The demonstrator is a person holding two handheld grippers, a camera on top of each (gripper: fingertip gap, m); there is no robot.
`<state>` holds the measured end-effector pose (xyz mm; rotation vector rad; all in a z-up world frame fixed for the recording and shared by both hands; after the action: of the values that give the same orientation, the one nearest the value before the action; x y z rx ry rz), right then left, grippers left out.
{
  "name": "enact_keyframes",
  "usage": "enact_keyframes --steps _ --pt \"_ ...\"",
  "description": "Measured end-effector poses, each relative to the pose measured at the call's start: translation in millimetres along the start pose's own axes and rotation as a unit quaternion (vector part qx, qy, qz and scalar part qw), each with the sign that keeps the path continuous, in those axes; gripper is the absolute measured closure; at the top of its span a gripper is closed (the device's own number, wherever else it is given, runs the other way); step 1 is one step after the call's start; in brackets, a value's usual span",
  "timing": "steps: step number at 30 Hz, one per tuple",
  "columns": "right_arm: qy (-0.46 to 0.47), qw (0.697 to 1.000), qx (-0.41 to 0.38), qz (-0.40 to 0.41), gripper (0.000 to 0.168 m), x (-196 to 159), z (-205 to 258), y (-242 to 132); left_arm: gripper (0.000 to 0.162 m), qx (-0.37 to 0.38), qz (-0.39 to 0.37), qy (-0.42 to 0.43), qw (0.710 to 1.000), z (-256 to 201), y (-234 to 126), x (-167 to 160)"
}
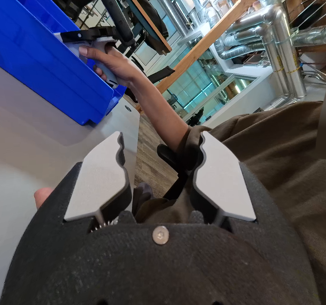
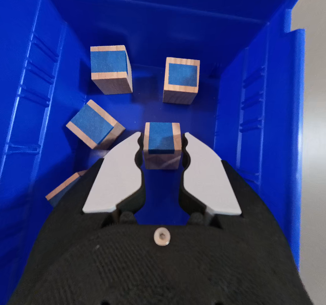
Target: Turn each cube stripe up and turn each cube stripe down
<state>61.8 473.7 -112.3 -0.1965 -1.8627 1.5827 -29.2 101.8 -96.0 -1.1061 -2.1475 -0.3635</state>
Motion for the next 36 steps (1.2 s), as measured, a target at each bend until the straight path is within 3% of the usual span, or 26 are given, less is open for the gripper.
enact_keyframes --steps 6,10,24,27,31,36 --pt "-0.003 1.0 -0.004 0.021 0.125 -2 1 -2 0.08 0.01 0.012 0.018 1.0 -4 0 -1" --pt "-0.023 0.998 -0.048 0.046 0.125 -11 1 4 0.08 0.007 0.01 0.012 1.0 -2 -1 -1" --pt "0.015 0.999 -0.025 0.022 0.125 -7 1 8 0.08 0.016 -0.006 -0.008 1.0 9 -13 3" --pt "0.003 0.999 -0.025 0.025 0.109 -7 1 3 0.079 0.021 0.01 0.0 1.0 10 -11 1" --pt "0.007 0.999 -0.015 -0.033 0.1 -1 -4 -29 0.077 0.057 0.05 0.039 0.996 11 -7 -3" --pt "-0.001 0.981 0.109 -0.163 0.102 5 24 -85 0.082 0.125 0.031 0.084 0.988 11 -20 8"
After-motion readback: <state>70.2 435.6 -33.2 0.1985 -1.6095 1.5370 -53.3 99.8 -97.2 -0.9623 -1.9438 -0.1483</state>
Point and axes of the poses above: each gripper's, where its closed fingertips meet, y out along the fingers, x out of its top, z = x × y across the jaws, the point moved 9 cm from there along -y, back along the fingers, and after that the axes turned 15 degrees about z, right-handed, at the moved point
